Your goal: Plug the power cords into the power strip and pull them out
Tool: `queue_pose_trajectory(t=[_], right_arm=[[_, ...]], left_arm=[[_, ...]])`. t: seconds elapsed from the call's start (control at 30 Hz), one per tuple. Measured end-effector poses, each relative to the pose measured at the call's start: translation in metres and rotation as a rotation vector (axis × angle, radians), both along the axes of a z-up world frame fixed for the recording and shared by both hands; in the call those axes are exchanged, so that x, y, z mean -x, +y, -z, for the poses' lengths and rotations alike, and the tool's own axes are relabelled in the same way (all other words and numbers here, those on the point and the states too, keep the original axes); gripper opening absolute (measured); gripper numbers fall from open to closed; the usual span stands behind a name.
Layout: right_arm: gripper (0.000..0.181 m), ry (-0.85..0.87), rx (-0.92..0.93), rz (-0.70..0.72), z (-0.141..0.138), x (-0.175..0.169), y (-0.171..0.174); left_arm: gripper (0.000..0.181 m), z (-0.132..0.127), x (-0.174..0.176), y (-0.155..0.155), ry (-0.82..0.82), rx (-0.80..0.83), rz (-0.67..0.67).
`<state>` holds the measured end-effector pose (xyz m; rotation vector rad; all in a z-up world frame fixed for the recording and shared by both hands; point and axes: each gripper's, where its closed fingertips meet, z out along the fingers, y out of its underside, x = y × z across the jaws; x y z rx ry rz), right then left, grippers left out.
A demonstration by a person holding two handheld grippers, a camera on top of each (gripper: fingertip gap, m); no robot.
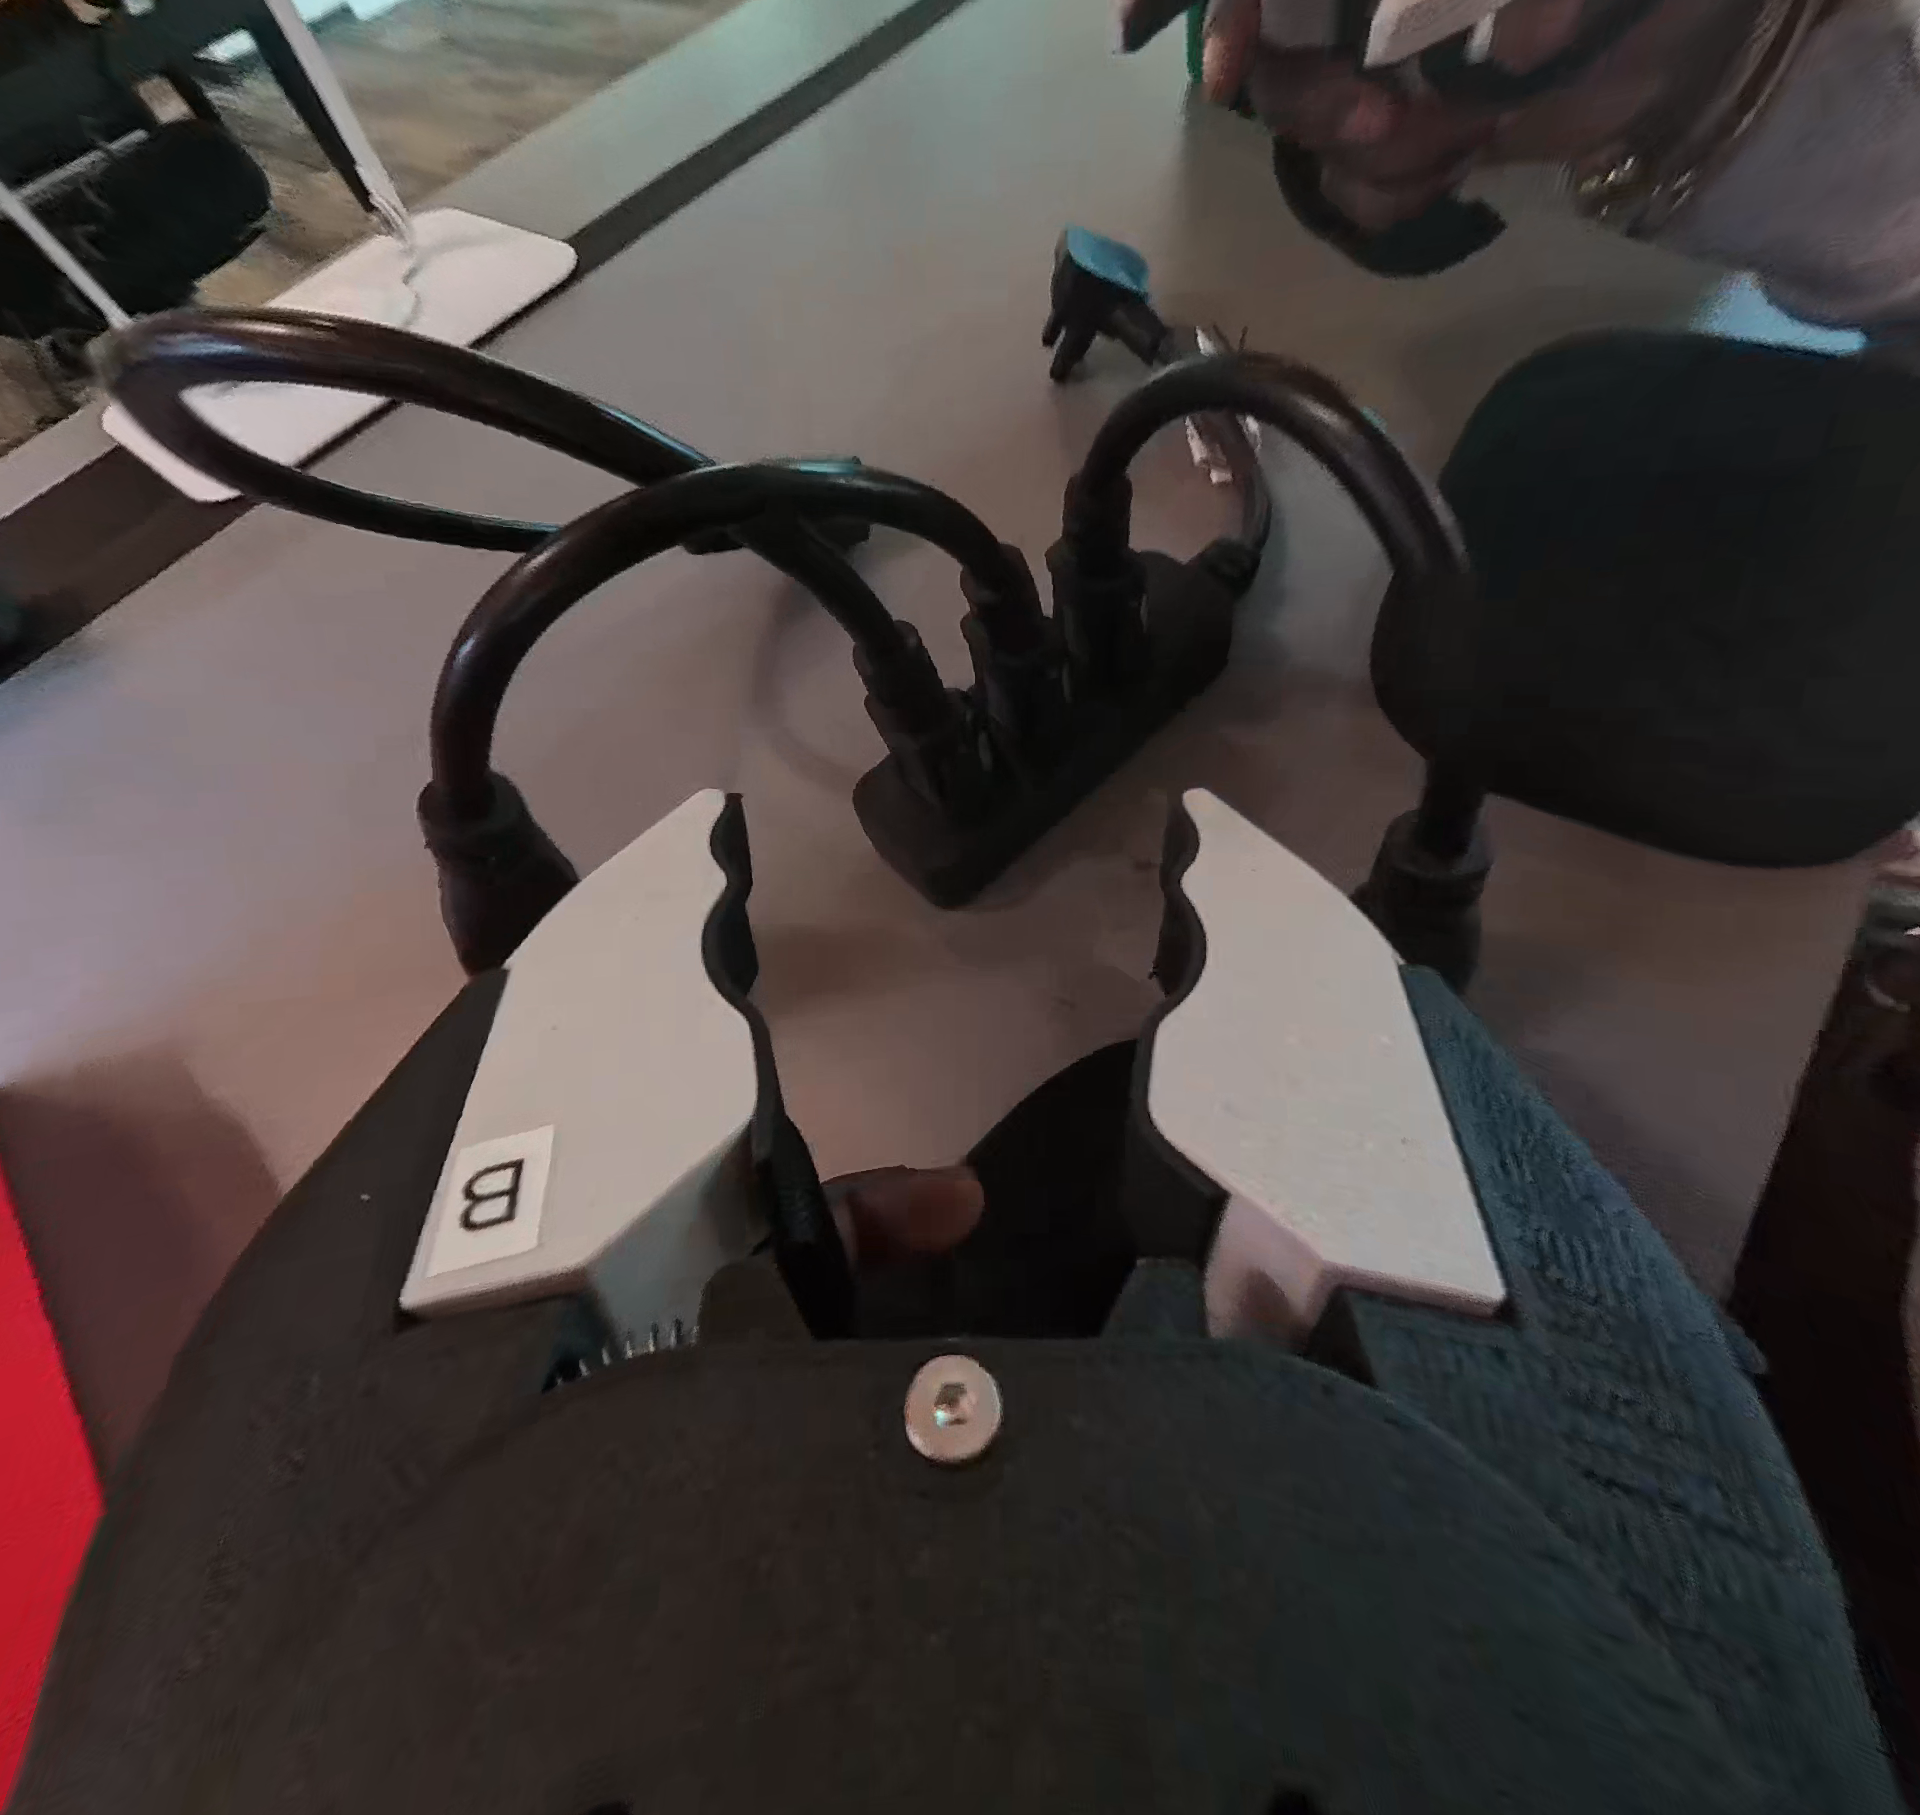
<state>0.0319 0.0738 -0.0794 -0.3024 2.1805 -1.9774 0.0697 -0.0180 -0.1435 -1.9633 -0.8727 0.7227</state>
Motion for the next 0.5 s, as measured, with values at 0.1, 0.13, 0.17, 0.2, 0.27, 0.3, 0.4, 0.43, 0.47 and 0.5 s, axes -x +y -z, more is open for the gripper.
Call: queue_pose_trajectory(t=[0.1, 0.13, 0.17, 0.2, 0.27, 0.3, 0.4, 0.43, 0.47, 0.5], right_arm=[[0.037, 0.032, -0.104, 0.007, 0.021, -0.004, -0.009], [0.037, 0.035, -0.138, 0.013, 0.028, -0.004, -0.012], [0.037, 0.035, -0.167, 0.014, 0.034, -0.005, -0.015], [0.038, 0.033, -0.196, 0.017, 0.04, -0.005, -0.017], [0.038, 0.036, -0.249, 0.025, 0.052, -0.004, -0.02], [0.038, 0.035, -0.268, 0.025, 0.056, -0.005, -0.021], [0.038, 0.034, -0.32, 0.03, 0.067, -0.007, -0.025], [0.038, 0.038, -0.333, 0.036, 0.069, -0.007, -0.026], [0.038, 0.042, -0.339, 0.043, 0.072, -0.007, -0.027], [0.038, 0.042, -0.342, 0.045, 0.073, -0.008, -0.029]], left_arm=[[0.076, 0.012, 0.014, 0.003, -0.049, 0.024, 0.066], [0.076, 0.015, 0.018, 0.006, -0.073, 0.016, 0.11], [0.077, 0.018, 0.023, 0.009, -0.093, 0.003, 0.154], [0.078, 0.022, 0.027, 0.014, -0.117, -0.012, 0.206], [0.08, 0.029, 0.033, 0.023, -0.168, -0.047, 0.3], [0.08, 0.032, 0.034, 0.028, -0.189, -0.06, 0.343], [0.08, 0.042, 0.036, 0.037, -0.194, -0.033, 0.435], [0.08, 0.044, 0.037, 0.039, -0.183, -0.013, 0.458], [0.08, 0.046, 0.039, 0.041, -0.168, -0.003, 0.476], [0.079, 0.047, 0.041, 0.043, -0.154, 0.001, 0.499]])
